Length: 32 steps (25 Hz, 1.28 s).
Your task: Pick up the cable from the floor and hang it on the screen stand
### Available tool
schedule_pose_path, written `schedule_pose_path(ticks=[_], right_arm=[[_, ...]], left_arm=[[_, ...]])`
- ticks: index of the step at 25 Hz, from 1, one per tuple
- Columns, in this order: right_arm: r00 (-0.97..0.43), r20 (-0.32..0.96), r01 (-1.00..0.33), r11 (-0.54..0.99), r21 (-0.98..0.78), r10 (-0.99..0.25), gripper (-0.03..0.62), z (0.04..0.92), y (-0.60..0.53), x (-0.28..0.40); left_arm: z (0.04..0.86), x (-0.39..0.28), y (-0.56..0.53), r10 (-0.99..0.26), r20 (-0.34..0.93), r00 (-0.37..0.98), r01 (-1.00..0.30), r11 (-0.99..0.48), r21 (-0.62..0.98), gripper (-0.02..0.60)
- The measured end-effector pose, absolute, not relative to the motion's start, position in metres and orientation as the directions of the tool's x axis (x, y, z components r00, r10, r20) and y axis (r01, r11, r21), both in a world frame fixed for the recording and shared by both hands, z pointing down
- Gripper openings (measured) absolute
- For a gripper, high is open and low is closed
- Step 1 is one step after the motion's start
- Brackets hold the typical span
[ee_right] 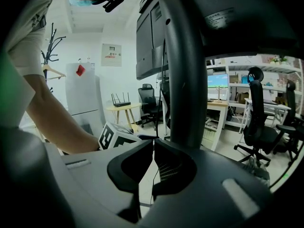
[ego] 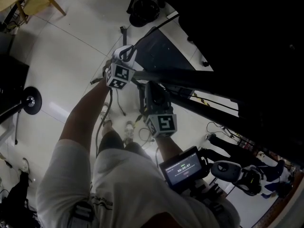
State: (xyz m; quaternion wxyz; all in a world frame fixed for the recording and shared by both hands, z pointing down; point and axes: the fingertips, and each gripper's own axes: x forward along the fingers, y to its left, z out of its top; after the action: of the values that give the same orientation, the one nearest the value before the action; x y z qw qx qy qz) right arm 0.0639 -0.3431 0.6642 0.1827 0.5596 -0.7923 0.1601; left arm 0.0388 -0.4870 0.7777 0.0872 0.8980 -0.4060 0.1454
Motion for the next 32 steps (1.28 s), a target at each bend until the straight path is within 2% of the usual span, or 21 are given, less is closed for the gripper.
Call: schedule_pose_path(ticks=[7,12,19,26,32], right_arm=[[-0.3,0.478,-0.947,0.32,-0.041,-0.825,0.015,0.671,-0.33,0.059],[-0.307,0.463,-0.944,0.328,-0.038,-0.831,0.015,0.667,-0.322,0.061],[-0.342,0.404,-0.933,0.357,-0.04,-0.849,0.015,0.647,-0.305,0.048],[-0.396,0.324,-0.914,0.403,-0.048,-0.86,0.015,0.616,-0.277,0.044],[-0.443,0.25,-0.895,0.443,-0.06,-0.861,0.015,0.579,-0.238,0.053]], left_arm=[[0.784,0.027,-0.481,-0.713,0.34,0.613,-0.77,-0.635,0.056,0.017],[0.78,0.017,-0.457,-0.697,0.359,0.621,-0.763,-0.642,0.074,0.015],[0.755,-0.038,-0.415,-0.75,0.341,0.567,-0.804,-0.594,0.03,0.014],[0.666,-0.077,-0.378,-0.833,0.227,0.505,-0.849,-0.527,-0.043,0.014],[0.569,-0.083,-0.326,-0.876,0.116,0.468,-0.868,-0.48,-0.125,0.011]])
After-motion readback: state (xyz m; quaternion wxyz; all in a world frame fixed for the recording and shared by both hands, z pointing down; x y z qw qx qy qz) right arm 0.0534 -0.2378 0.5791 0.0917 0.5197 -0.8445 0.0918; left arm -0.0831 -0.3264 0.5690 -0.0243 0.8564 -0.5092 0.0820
